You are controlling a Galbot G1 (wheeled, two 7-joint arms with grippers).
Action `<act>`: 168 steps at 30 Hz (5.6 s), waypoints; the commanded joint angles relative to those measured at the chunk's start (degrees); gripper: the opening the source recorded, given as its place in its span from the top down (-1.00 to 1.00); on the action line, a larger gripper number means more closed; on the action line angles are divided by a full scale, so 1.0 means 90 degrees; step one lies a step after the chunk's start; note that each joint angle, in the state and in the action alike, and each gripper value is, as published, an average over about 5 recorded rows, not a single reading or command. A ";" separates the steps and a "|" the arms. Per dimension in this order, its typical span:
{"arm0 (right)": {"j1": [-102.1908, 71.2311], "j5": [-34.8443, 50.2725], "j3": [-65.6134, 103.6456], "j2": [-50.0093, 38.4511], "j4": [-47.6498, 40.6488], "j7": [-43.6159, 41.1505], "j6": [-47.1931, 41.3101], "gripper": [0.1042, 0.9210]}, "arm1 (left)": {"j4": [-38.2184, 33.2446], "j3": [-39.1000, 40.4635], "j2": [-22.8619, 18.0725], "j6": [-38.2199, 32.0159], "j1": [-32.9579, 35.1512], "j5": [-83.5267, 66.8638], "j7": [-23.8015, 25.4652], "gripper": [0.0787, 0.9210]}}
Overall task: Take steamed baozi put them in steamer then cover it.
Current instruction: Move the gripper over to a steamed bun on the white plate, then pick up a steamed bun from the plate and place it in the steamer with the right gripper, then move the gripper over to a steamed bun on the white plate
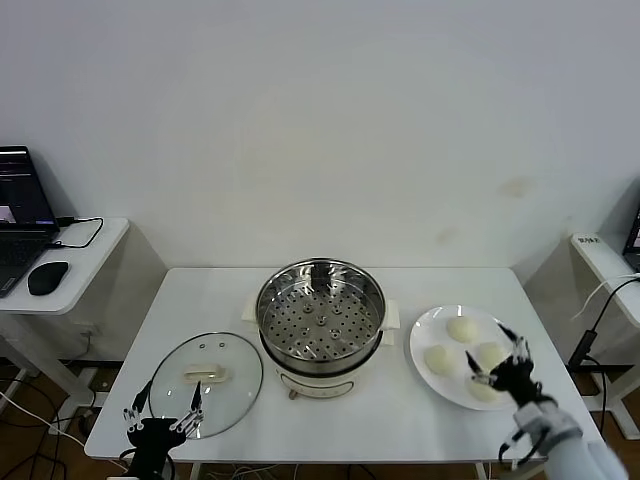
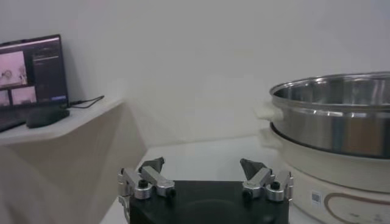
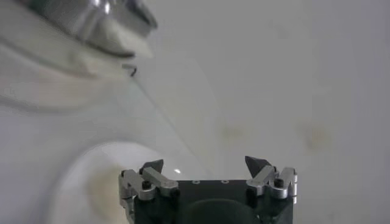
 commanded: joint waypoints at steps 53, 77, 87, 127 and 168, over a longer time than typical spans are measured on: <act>0.8181 0.0820 -0.8463 -0.0008 -0.5680 -0.4362 -0.0455 -0.51 | 0.0255 -0.0430 0.0157 0.0273 -0.0265 0.0337 -0.0111 -0.77; 0.9205 0.1715 -0.9193 -0.0884 -0.4369 -0.4546 -0.0674 -0.17 | 0.0135 -0.0488 0.0257 0.0332 -0.0291 0.0043 -0.0097 -0.77; 1.1953 0.3352 -1.1074 -0.1234 -0.3050 -0.4641 -0.0905 -0.20 | 0.0060 -0.0383 0.0310 0.0352 -0.0343 -0.0255 -0.0046 -0.77; 1.1959 0.1098 -1.2839 0.3178 -0.4889 -0.3723 0.2830 -0.26 | 0.0166 -0.0716 0.0395 0.0373 -0.0531 -0.0479 -0.0025 -0.77; 1.3589 0.3901 -1.2914 -0.1798 -0.0373 -0.4703 -0.2109 -0.76 | -0.0201 -0.0651 0.0469 0.0419 -0.0447 -0.0456 0.0001 -0.77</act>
